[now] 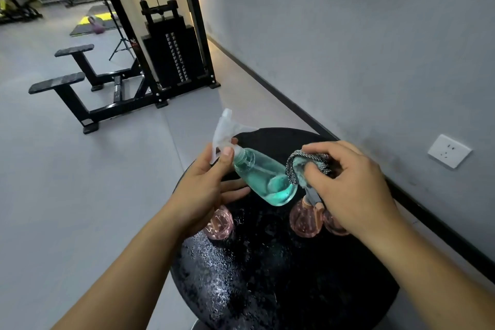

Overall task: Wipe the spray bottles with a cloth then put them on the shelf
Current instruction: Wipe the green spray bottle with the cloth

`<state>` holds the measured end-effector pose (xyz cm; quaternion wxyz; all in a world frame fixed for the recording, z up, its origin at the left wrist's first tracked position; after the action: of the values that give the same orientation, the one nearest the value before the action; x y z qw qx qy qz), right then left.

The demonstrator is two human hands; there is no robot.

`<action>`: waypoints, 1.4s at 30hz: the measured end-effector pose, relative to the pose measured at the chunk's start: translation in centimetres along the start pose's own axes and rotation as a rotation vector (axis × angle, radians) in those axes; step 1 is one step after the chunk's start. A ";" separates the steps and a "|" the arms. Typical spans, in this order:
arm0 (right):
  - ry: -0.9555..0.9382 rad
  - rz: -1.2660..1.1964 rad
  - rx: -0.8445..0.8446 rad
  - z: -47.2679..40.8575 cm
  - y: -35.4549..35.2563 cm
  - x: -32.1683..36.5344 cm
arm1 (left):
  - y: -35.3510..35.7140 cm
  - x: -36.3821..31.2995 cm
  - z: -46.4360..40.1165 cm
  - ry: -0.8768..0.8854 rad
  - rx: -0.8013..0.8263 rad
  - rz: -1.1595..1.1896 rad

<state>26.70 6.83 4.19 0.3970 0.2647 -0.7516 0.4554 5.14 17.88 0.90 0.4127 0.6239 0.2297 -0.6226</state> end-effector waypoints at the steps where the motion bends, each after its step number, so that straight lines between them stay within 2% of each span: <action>1: -0.005 -0.015 0.000 -0.2 0.3 0.2 | 0.1 0.1 0.0 -0.003 -0.003 -0.001; 6: -0.055 -0.076 0.006 -1.0 2.2 1.5 | 0.9 0.5 -0.1 -0.005 0.009 -0.023; 11: -0.152 0.096 0.154 -1.1 5.0 2.5 | 1.3 0.3 -0.1 0.041 0.015 -0.069; 18: 0.027 0.089 0.117 -2.0 3.1 -0.4 | 0.5 -0.9 0.0 0.128 -0.002 -0.084; 23: -0.049 0.045 0.138 -1.8 4.2 1.4 | 1.3 -0.3 0.3 0.104 0.091 -0.184; 25: -0.071 0.038 0.142 -1.8 4.2 1.8 | 1.0 -0.5 0.4 0.130 0.077 -0.191; 30: 0.051 0.113 0.168 -2.1 3.6 -0.4 | 0.7 -1.2 0.7 0.171 0.064 -0.234; 34: -0.020 0.046 0.137 -1.7 3.9 1.0 | 1.3 -1.2 0.8 0.179 0.094 -0.288; 37: -0.051 0.016 0.148 -1.4 3.8 1.4 | 1.2 -1.3 0.8 0.186 0.059 -0.257; 42: 0.122 0.085 0.160 -1.9 2.9 -1.7 | 0.5 -1.6 0.6 0.178 -0.026 -0.135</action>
<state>26.08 9.93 1.90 0.3999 0.2352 -0.6978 0.5456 5.04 17.49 2.60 0.3559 0.6545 0.3149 -0.5880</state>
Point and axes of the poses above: each hand's wrist, its own z-axis away from the middle knuckle, its own y-axis out of the palm, x = y × z, the point moved 6 cm from there along -z, towards the middle knuckle, and after that the axes turned 8 degrees about x, right-handed, at the moved point
